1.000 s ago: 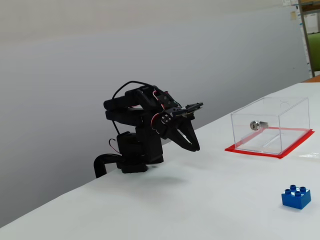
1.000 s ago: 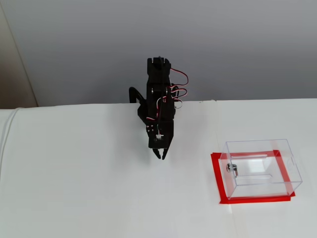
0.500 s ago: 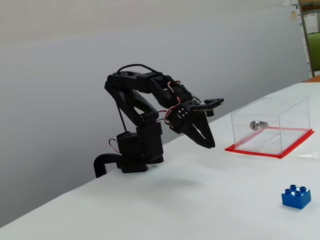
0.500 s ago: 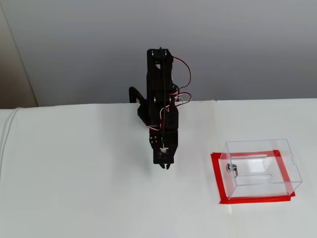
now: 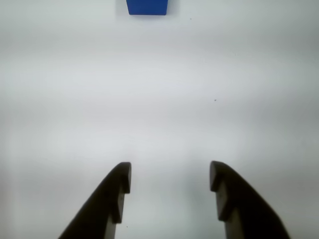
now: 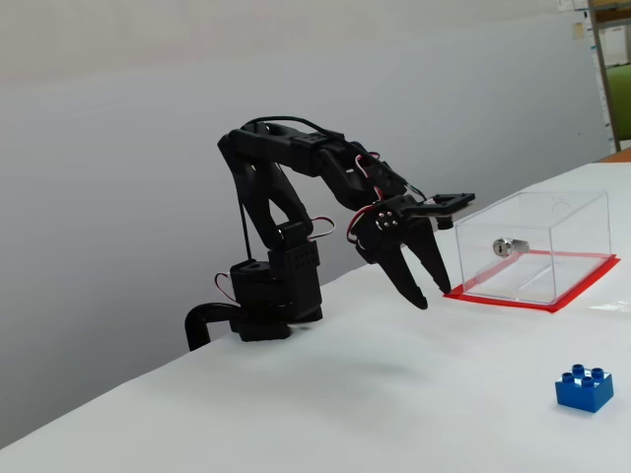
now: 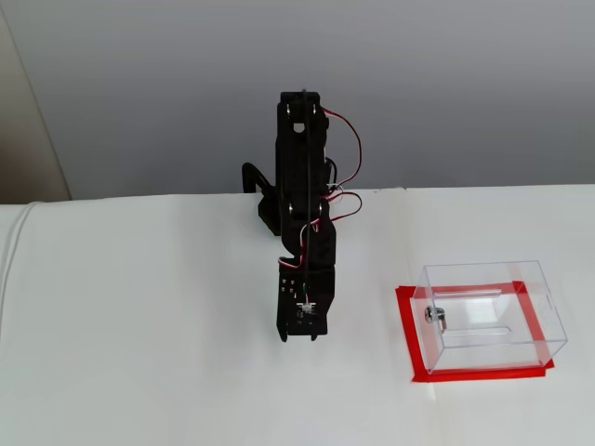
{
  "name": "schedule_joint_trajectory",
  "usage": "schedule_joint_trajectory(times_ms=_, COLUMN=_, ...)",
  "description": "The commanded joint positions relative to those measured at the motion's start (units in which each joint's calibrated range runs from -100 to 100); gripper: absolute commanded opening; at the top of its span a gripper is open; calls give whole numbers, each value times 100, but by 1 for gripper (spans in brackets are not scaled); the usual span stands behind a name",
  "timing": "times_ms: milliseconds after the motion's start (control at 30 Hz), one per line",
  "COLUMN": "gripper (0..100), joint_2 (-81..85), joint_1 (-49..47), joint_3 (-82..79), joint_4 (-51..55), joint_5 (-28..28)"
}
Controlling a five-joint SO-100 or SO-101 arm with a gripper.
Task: Pick the blue lego brick and place it into the transparent box
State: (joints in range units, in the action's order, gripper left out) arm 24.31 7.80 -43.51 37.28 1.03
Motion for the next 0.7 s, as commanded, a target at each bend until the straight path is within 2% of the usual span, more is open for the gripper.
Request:
schedule_joint_trajectory(times_ms=0, gripper=19, joint_2=-391, joint_1=37, joint_3=708, joint_4=-37, joint_5=-40)
schedule_joint_trajectory(times_ms=133, gripper=20, joint_2=-857, joint_1=89, joint_3=1169, joint_4=-72, joint_5=-61)
schedule_joint_trajectory(times_ms=267, gripper=28, joint_2=-1366, joint_1=89, joint_3=1458, joint_4=-577, joint_5=-66)
schedule_joint_trajectory(times_ms=667, gripper=29, joint_2=-2393, joint_1=67, joint_3=1729, joint_4=-2135, joint_5=-71)
